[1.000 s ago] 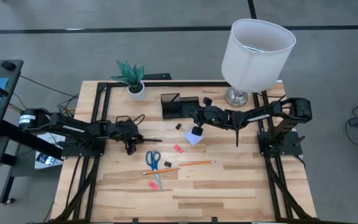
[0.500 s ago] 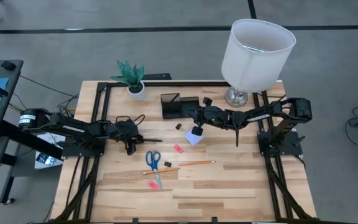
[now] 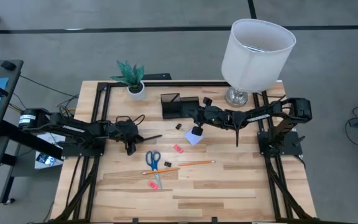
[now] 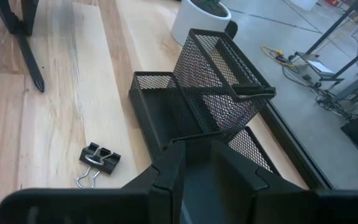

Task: Pick and place office supplies into organizer
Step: Put the black pen into the black desk organizer

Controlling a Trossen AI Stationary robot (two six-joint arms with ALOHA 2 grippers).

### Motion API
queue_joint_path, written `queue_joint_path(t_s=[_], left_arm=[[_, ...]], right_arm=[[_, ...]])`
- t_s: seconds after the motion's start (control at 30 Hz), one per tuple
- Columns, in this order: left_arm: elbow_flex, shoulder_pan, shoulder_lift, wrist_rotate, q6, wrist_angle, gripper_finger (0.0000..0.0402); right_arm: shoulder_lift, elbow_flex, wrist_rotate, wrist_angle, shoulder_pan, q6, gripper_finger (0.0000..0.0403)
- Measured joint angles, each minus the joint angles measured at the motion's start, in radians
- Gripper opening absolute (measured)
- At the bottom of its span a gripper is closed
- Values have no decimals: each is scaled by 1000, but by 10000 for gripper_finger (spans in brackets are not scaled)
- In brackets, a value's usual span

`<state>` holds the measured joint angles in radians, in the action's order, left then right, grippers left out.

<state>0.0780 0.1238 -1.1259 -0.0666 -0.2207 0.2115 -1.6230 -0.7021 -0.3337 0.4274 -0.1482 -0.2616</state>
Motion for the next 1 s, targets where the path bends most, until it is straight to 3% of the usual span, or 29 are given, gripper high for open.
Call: queue_joint_path(t_s=[0.63, 1.0], left_arm=[[20, -1, -2, -4, 60, -9, 56], [112, -2, -4, 21, 169, -136, 57]], right_arm=[[0, 0, 0, 0, 0, 0, 75], [0, 0, 0, 0, 0, -1, 75]])
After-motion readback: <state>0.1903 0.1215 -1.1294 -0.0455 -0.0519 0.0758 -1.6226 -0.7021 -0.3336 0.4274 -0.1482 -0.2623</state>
